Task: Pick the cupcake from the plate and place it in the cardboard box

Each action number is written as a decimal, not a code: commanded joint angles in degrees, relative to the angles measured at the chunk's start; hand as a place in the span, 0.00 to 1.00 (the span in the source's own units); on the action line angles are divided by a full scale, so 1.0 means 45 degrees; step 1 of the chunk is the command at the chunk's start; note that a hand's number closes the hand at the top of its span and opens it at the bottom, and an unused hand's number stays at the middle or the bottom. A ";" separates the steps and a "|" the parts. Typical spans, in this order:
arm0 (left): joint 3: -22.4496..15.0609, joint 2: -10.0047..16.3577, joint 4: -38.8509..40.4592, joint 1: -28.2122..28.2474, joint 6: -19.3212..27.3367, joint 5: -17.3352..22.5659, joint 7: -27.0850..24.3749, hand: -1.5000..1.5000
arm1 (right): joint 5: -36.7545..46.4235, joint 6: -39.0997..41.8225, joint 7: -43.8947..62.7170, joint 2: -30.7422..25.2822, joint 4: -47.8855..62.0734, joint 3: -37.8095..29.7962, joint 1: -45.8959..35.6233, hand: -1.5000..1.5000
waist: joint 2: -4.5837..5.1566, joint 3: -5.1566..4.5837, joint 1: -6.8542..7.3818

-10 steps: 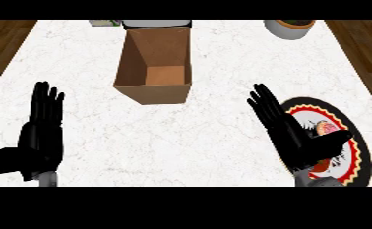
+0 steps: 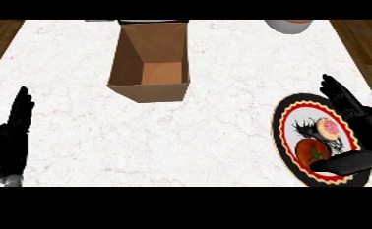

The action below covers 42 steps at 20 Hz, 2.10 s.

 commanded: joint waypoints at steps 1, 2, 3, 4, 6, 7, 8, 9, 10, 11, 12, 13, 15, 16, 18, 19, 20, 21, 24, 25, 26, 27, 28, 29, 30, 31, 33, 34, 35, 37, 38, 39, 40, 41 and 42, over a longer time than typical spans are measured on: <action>0.0188 0.1179 0.0816 0.0012 -0.0795 -0.0242 0.0489 0.50 | 0.1686 0.0481 -0.3428 -0.1116 0.2181 -0.0781 0.1426 0.00 | 0.0135 0.0138 0.0003; 0.0003 0.1195 0.0992 -0.0316 -0.0754 -0.0483 0.0702 0.50 | -0.0054 0.1267 -0.4489 -0.0702 0.3045 -0.1708 0.1420 0.00 | 0.0150 0.0155 -0.0077; 0.0047 0.1196 0.0882 -0.0197 -0.0753 -0.0494 0.0590 0.50 | -0.0330 0.1630 -0.5570 -0.0403 0.3700 -0.1924 0.1518 0.00 | 0.0105 0.0145 0.0148; -0.0303 0.1037 0.0843 -0.0300 -0.0780 -0.0695 0.0587 0.50 | -0.0514 0.2258 -0.6522 -0.0303 0.4201 -0.1975 0.1535 0.00 | 0.0105 0.0148 0.0180; -0.0013 0.1208 0.1455 -0.0521 -0.1180 -0.0462 0.0425 0.50 | -0.0452 0.3474 -0.8195 -0.1094 0.5477 -0.2572 0.1339 0.00 | 0.0112 0.0122 0.0311; -0.0302 0.0996 0.1617 -0.0784 -0.1078 -0.0770 0.0493 0.50 | 0.0002 0.3659 -0.8966 -0.0829 0.6380 -0.2357 0.0893 0.00 | 0.0111 0.0105 0.0470; -0.0211 0.1001 0.1706 -0.1117 -0.1142 -0.0715 0.0508 0.50 | 0.0652 0.3791 -0.9904 -0.1384 0.6769 -0.2487 0.0744 0.00 | 0.0108 0.0105 0.0466; -0.0215 0.1052 0.2103 -0.1117 -0.1438 -0.0714 0.0203 0.50 | 0.1063 0.3790 -1.0527 -0.1803 0.7413 -0.2709 0.0707 0.00 | 0.0105 0.0092 0.0475; -0.0244 0.1066 0.1808 -0.1563 -0.1340 -0.0758 0.0874 0.50 | 0.2131 0.2960 -1.0782 -0.1902 0.7531 -0.2370 0.0441 0.00 | 0.0087 0.0092 0.0529; 0.0013 0.1177 0.2303 -0.2010 -0.1581 -0.0578 0.0836 0.50 | 0.2357 0.2816 -1.0916 -0.2462 0.7486 -0.2486 0.0445 0.00 | 0.0090 0.0077 0.0431; -0.0226 0.0960 0.2139 -0.1693 -0.1487 -0.0794 0.0442 0.50 | 0.3023 0.2181 -1.0331 -0.2592 0.8071 -0.2190 -0.0252 0.00 | 0.0101 0.0075 0.0690; -0.0457 0.0905 0.1724 -0.1224 -0.1206 -0.1025 0.0680 0.50 | 0.3756 0.1568 -1.0309 -0.3110 0.7729 -0.1950 -0.0030 0.00 | 0.0077 0.0084 0.0787; -0.0546 0.0726 0.1857 -0.1578 -0.1255 -0.1067 0.0717 0.50 | 0.4780 0.1405 -1.0369 -0.3709 0.8235 -0.1365 -0.0225 0.00 | 0.0096 0.0076 0.0787; -0.0487 0.0885 0.2150 -0.2261 -0.1634 -0.0986 0.0888 0.50 | 0.5209 0.1366 -1.0011 -0.3588 0.8597 -0.0928 -0.1013 0.00 | 0.0141 0.0074 0.0849; -0.0450 0.0792 0.1622 -0.2002 -0.1596 -0.0893 0.1332 0.50 | 0.5804 0.1512 -0.9359 -0.3803 0.8654 -0.0449 -0.1638 0.00 | 0.0068 0.0059 0.0909; -0.0398 0.0653 0.2510 -0.2638 -0.1422 -0.1164 0.1265 0.50 | 0.6041 0.1931 -0.9633 -0.4275 0.8786 -0.0337 -0.1758 0.00 | 0.0093 0.0048 0.0728; -0.0124 0.0985 0.2396 -0.2306 -0.1776 -0.0973 0.0972 0.50 | 0.6412 0.1957 -1.0100 -0.4389 0.9109 -0.0134 -0.1731 0.00 | 0.0069 0.0050 0.0776; -0.0549 0.0300 0.2930 -0.2580 -0.1240 -0.1473 0.0745 0.50 | 0.6866 0.1823 -0.9176 -0.4169 0.8996 0.0321 -0.2400 0.00 | 0.0102 0.0040 0.0782; -0.0558 0.0385 0.2298 -0.2057 -0.1345 -0.1467 0.0853 0.50 | 0.8222 0.1449 -0.7985 -0.3995 0.8776 0.1353 -0.2828 0.00 | 0.0058 0.0037 0.0914; -0.0061 0.0615 0.2963 -0.2529 -0.1859 -0.1145 0.0540 0.50 | 0.8230 0.2038 -0.7615 -0.3935 0.8849 0.1352 -0.3381 0.00 | 0.0052 0.0028 0.0769; -0.0280 0.0291 0.3223 -0.2766 -0.1501 -0.1539 0.0876 0.50 | 0.8565 0.2125 -0.7867 -0.3918 0.9014 0.1505 -0.3540 0.00 | 0.0049 0.0032 0.0693; -0.0256 0.0167 0.2822 -0.2721 -0.1351 -0.1554 0.1275 0.50 | 0.8796 0.2371 -0.8256 -0.3898 0.9729 0.1562 -0.3624 0.00 | 0.0041 0.0041 0.0717; 0.0008 0.0520 0.2752 -0.2557 -0.1775 -0.1498 0.0986 0.50 | 0.9008 0.2369 -0.8021 -0.3266 0.9781 0.1708 -0.3923 0.00 | 0.0025 0.0038 0.0711; 0.0332 0.0559 0.3113 -0.3205 -0.2022 -0.1354 0.1221 0.50 | 0.8789 0.3021 -0.7498 -0.3641 0.8959 0.1478 -0.3895 0.00 | 0.0001 0.0028 0.0570; 0.0115 0.0209 0.3029 -0.2050 -0.1848 -0.1515 0.0403 0.50 | 0.9121 0.2641 -0.7404 -0.3245 0.8930 0.1761 -0.3455 0.00 | -0.0008 0.0027 0.0597; 0.0139 -0.0048 0.2906 -0.1994 -0.1727 -0.1621 0.0245 0.50 | 0.9394 0.2963 -0.7725 -0.3455 0.9744 0.1588 -0.4034 0.00 | 0.0003 0.0032 0.0638; 0.0487 0.0197 0.3184 -0.2155 -0.2116 -0.1580 0.0239 0.50 | 0.9937 0.2877 -0.6889 -0.3142 0.9515 0.1652 -0.4731 0.00 | 0.0004 0.0030 0.0634; 0.0448 0.0193 0.2610 -0.2320 -0.2132 -0.1736 0.0919 0.50 | 1.0417 0.2082 -0.7346 -0.2655 1.0651 0.1568 -0.4683 0.00 | 0.0009 0.0039 0.0647; 0.0575 0.0223 0.2541 -0.2374 -0.2131 -0.1843 0.1185 0.50 | 1.0088 0.2964 -0.6277 -0.2917 0.8670 0.1500 -0.4319 0.00 | -0.0027 0.0028 0.0538; 0.0842 -0.0075 0.3471 -0.2685 -0.2332 -0.2065 0.0416 0.50 | 1.0498 0.2944 -0.6819 -0.2807 0.9186 0.1204 -0.4567 0.00 | -0.0009 0.0028 0.0521; 0.0775 0.0164 0.2206 -0.2372 -0.2377 -0.2115 0.1327 0.50 | 1.0978 0.1984 -0.7369 -0.2298 1.0166 0.1342 -0.4279 0.00 | -0.0008 0.0037 0.0577; 0.0668 0.0073 0.2062 -0.2402 -0.2543 -0.2204 0.1417 0.50 | 1.1190 0.2481 -0.7140 -0.2123 1.0433 0.1379 -0.5056 0.00 | -0.0002 0.0037 0.0614; 0.1045 -0.0049 0.2152 -0.1687 -0.2264 -0.2249 0.0950 0.50 | 1.1217 0.2136 -0.7263 -0.1946 1.0599 0.1131 -0.4743 0.00 | -0.0008 0.0035 0.0608; 0.1194 -0.0138 0.3318 -0.2666 -0.2612 -0.2313 0.0622 0.50 | 1.0877 0.2999 -0.6395 -0.2185 0.8767 0.0965 -0.4474 0.00 | -0.0021 0.0025 0.0484; 0.1246 -0.0121 0.2878 -0.2327 -0.2786 -0.2309 0.0703 0.50 | 1.1556 0.2225 -0.7252 -0.1627 1.0935 0.0936 -0.5222 0.00 | 0.0004 0.0035 0.0599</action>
